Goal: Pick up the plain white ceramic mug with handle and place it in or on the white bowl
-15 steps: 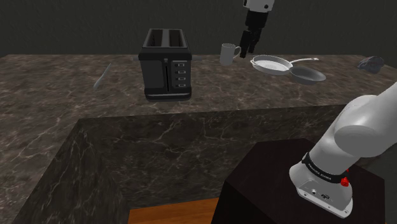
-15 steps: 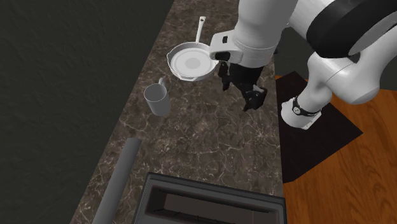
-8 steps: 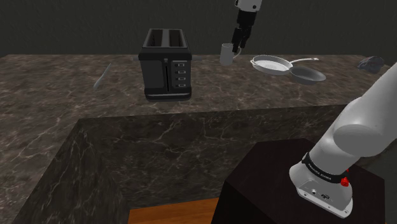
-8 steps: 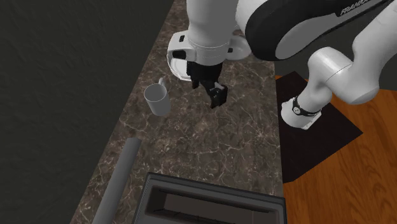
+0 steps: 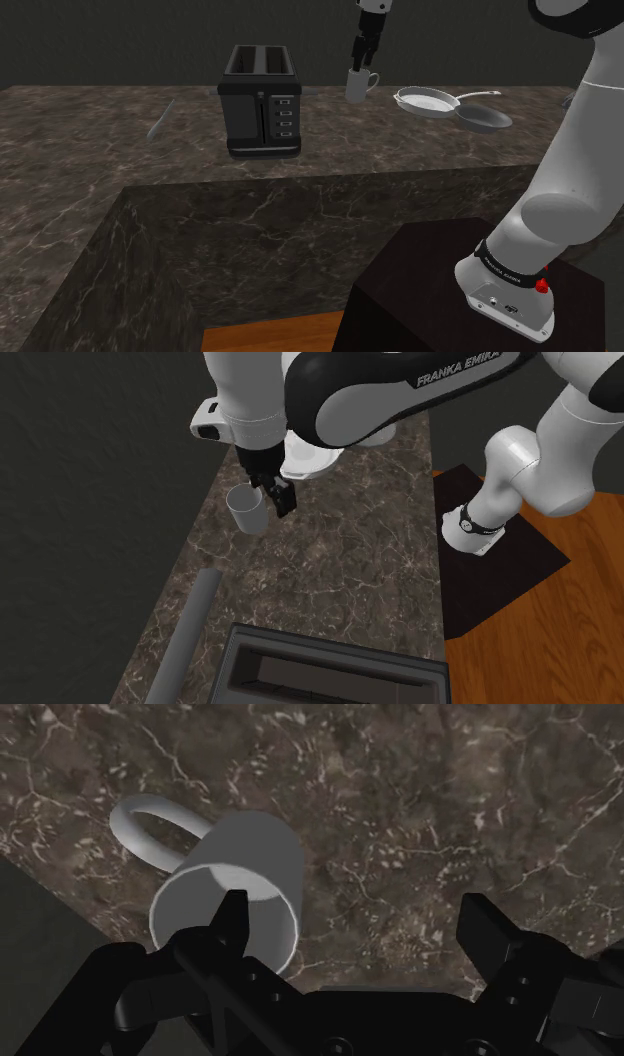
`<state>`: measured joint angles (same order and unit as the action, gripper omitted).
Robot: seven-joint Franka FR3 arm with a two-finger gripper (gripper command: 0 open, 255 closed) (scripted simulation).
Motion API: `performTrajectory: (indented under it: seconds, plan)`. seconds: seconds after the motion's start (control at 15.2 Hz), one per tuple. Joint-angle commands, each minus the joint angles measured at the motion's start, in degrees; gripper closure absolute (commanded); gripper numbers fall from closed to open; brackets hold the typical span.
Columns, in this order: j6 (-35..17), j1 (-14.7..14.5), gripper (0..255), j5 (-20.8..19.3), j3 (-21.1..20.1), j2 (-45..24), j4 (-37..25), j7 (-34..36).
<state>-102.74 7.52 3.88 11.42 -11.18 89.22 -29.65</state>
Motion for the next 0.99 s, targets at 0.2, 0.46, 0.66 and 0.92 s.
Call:
performTrajectory:
  seconds: [0.2, 0.46, 0.66, 0.92]
  plan:
    - [0.39, 1.49, 0, 1.46, 0.27, -6.78, -7.5, -2.15]
    - [-2.62, 1.37, 0, 1.52, 0.2, -6.93, -4.63, -2.23]
    - [-3.78, 1.33, 0, 1.57, 0.17, -7.05, -3.59, -2.27]
    - [-3.78, 1.33, 0, 1.57, 0.16, -7.06, -3.59, -2.27]
